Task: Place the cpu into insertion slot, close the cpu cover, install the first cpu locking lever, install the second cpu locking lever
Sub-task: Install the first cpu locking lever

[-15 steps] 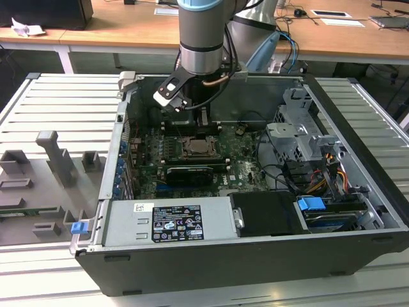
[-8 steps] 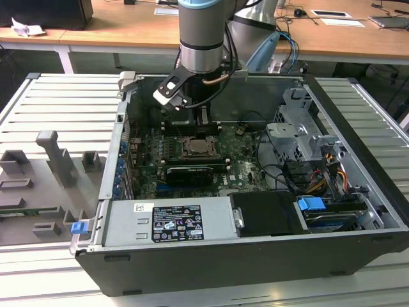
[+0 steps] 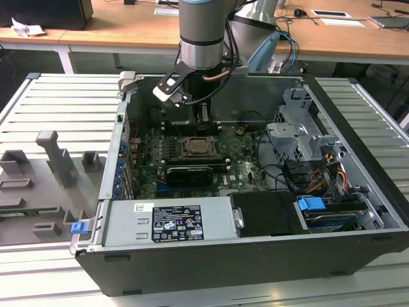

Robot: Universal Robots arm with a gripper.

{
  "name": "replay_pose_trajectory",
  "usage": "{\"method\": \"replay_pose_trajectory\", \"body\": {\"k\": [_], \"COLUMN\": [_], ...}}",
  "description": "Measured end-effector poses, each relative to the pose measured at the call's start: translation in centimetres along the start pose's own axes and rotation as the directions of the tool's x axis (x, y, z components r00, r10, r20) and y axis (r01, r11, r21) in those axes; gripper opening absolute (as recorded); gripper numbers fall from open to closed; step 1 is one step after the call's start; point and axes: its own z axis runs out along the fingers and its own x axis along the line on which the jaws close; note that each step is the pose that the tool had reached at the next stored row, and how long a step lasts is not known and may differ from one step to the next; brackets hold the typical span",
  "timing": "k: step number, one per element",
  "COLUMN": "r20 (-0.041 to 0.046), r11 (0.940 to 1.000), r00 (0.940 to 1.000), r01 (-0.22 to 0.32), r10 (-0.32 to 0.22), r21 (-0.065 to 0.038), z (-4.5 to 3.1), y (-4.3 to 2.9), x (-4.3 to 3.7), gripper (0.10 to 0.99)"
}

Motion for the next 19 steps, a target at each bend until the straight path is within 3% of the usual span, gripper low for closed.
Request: {"method": "replay_pose_trajectory", "body": {"k": [19], "r20": [0.0008], "r11": [1.0], "r00": [1.0], "r01": [0.001], "r10": [-0.001], "r21": [0.0], "z": [-1.82], "y": [0.1], "x": [-0.01], "gripper": [0.106]}}
